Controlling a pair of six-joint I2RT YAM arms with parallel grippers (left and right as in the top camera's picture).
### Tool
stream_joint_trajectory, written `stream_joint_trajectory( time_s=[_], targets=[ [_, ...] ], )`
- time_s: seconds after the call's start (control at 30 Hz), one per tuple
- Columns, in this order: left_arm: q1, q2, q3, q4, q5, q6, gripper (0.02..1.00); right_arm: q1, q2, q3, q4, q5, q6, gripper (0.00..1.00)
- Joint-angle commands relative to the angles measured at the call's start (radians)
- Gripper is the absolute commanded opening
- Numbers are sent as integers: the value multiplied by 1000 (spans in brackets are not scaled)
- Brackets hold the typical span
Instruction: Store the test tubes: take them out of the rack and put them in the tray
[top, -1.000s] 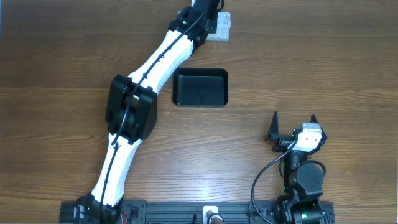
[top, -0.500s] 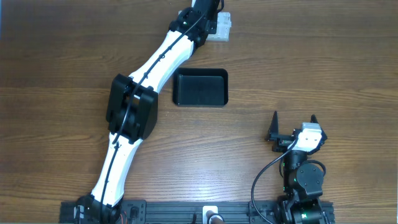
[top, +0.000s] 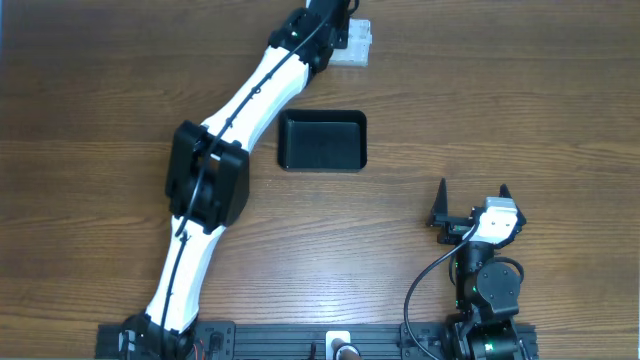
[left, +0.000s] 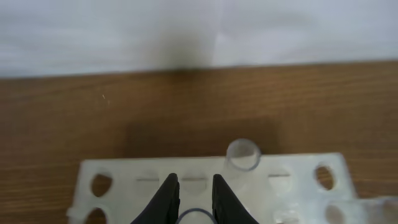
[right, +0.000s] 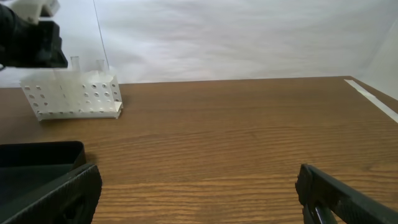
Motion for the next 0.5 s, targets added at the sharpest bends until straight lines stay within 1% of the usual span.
stream_joint_trajectory(
  time_s=[0.03,0.13,0.23,0.4,0.43,0.5],
  targets=[
    [11,-200,23,10,-12,39,137,-7,-11,-8,1,-5,-8,993],
    [8,-273,22,-27,-2,40,137,-7,-11,-8,1,-5,-8,993],
    [7,-336,22,-148,34,11,137,-7,-11,-8,1,-5,-8,993],
    [7,-377,19,-464,34,-192,137,-7,-11,-8,1,-5,-8,991],
    [5,-375,11,-504,35,-220,137,-7,-11,-8,1,-5,-8,991],
    [2,-375,-46,-524,57,-231,137,-7,-11,-8,1,-5,-8,993]
  ],
)
